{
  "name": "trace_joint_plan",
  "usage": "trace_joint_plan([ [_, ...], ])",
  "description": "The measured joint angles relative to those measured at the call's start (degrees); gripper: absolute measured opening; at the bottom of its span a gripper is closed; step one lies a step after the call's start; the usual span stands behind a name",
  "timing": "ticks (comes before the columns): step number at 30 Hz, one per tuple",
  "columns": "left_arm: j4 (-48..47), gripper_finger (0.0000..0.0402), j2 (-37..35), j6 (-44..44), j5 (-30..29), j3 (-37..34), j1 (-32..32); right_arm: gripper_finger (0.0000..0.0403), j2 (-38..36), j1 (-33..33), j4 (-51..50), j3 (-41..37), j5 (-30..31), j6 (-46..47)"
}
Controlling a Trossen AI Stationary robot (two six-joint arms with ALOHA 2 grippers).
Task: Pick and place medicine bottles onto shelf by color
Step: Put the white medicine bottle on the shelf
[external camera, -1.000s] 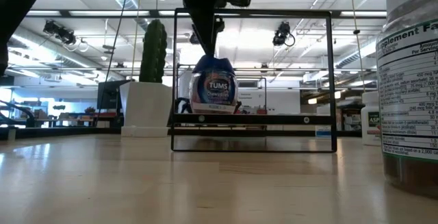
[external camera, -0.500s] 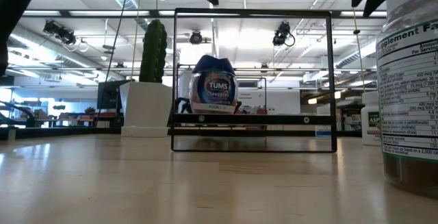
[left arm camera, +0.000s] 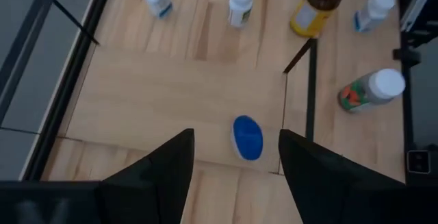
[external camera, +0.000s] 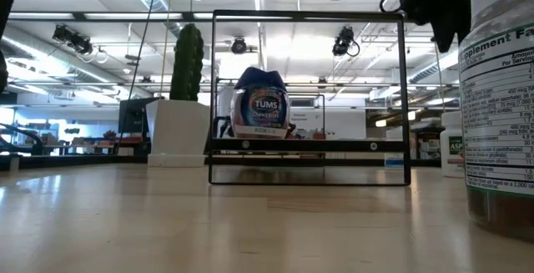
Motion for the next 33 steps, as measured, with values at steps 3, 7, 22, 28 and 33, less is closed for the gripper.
trace_joint_plan([
  [3, 0.2, 0.0212, -1.3, -0.1, -0.4, -0.1, -1.2, 0.0279, -0.6, 1.7, 3.0, -2.8, -0.6, 3.5],
  [7, 3.5, 0.0204, -3.9, -0.1, -4.1, -3.6, -3.6, 0.0284, -0.7, 4.0, 4.2, -5.3, -0.3, 7.6],
  [22, 32.5, 0.0195, -31.9, -19.7, -6.2, -48.0, -5.8, 0.0284, -0.2, 6.3, 14.7, -15.1, 2.2, 17.0],
  [28, 34.5, 0.019, -38.4, -25.2, -12.4, -53.2, -7.8, 0.0284, -0.1, 3.8, 14.6, -19.6, 1.7, 17.1],
  [33, 34.2, 0.019, -39.6, -27.4, -13.7, -55.0, -8.9, 0.0284, -0.2, 2.5, 18.3, -20.4, 2.3, 15.4],
])
